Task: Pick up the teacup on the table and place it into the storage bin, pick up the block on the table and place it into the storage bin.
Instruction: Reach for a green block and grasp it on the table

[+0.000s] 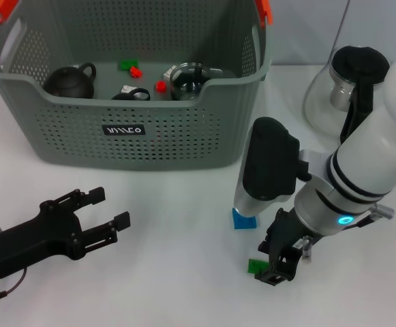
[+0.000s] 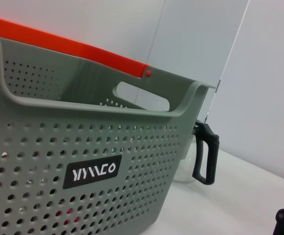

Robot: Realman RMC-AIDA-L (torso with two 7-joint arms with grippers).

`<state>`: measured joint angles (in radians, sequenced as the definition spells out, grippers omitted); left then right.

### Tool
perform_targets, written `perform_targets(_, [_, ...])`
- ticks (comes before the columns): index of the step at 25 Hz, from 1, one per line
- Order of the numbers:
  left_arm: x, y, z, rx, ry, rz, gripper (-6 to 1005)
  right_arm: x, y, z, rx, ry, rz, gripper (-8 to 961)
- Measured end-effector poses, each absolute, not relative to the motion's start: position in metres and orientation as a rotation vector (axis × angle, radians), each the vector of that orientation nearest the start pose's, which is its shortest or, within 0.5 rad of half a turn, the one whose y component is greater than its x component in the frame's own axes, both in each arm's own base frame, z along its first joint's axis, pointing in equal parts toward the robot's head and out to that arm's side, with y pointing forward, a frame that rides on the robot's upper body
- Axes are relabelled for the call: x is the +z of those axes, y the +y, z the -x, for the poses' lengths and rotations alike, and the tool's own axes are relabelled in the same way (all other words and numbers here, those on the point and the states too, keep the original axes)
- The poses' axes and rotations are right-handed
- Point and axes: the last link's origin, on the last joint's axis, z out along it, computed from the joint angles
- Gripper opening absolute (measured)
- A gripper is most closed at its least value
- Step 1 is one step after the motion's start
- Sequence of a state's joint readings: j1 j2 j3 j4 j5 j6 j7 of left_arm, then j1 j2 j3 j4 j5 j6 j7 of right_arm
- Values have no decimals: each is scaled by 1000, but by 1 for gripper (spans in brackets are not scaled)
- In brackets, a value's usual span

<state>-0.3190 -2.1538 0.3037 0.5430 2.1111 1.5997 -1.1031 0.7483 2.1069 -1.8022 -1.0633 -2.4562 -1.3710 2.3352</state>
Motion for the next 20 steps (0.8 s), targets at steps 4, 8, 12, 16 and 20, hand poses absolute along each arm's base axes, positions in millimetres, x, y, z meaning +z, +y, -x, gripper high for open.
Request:
perform_targets(4, [-15, 248, 334, -815, -800, 2403, 795, -107, 326, -163, -796, 316, 2957, 491])
perform_targets(8, [-15, 248, 335, -811, -802, 2400, 795, -107, 325, -164, -804, 319, 2958, 488])
perform_targets(12, [-16, 248, 335, -811, -802, 2400, 794, -107, 325, -164, -801, 321, 2960, 484])
perform_targets(16, [-16, 248, 335, -811, -803, 2400, 795, -108, 325, -164, -807, 316, 2959, 411])
perform_targets(20, [-16, 248, 335, -811, -803, 2400, 794, -108, 324, -164, -813, 313, 2960, 316])
